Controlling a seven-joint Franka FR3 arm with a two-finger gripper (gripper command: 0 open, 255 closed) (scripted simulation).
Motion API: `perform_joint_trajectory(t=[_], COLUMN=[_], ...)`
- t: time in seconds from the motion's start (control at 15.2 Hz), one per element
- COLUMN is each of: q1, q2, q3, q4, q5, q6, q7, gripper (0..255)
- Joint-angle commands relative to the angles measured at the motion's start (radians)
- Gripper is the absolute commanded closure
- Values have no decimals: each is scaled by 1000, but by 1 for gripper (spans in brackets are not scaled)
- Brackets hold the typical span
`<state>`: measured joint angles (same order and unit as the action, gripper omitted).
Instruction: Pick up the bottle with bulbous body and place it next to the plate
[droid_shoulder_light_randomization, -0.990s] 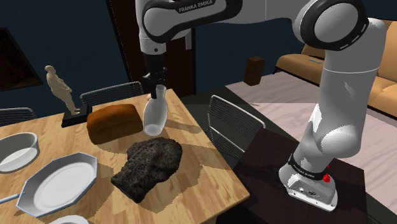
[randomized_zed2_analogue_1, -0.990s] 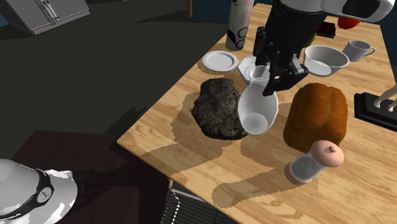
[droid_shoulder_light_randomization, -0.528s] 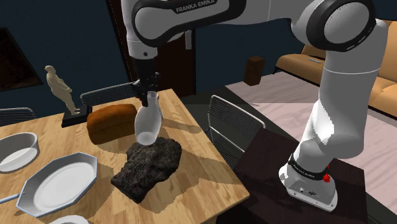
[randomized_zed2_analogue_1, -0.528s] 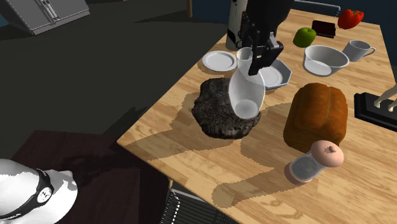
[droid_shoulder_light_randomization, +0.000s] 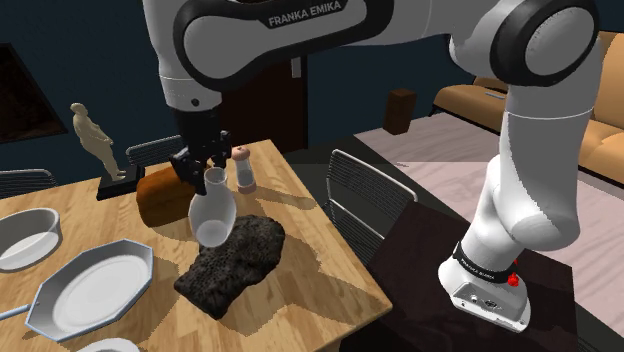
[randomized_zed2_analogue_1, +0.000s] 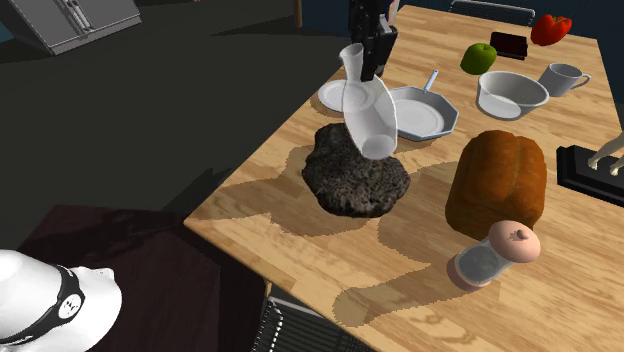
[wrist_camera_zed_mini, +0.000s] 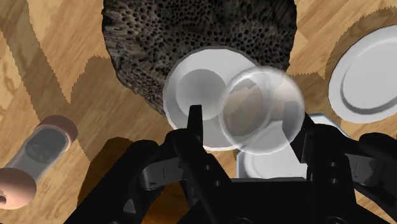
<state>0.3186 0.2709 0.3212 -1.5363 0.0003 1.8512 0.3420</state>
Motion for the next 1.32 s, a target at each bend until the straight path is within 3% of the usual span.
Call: perform_joint_trajectory(t=[0.0, 0.59, 1.06, 1.25], q1=[32, 199, 372, 363], q2=[23, 167, 361, 351], q3=[14, 59, 65, 65], q4=[18, 214, 515, 455], q5=[-11, -87, -164, -161], q6=[2, -48, -153, -105], q7=[46, 249, 386, 386], gripper=[255, 255, 255, 255])
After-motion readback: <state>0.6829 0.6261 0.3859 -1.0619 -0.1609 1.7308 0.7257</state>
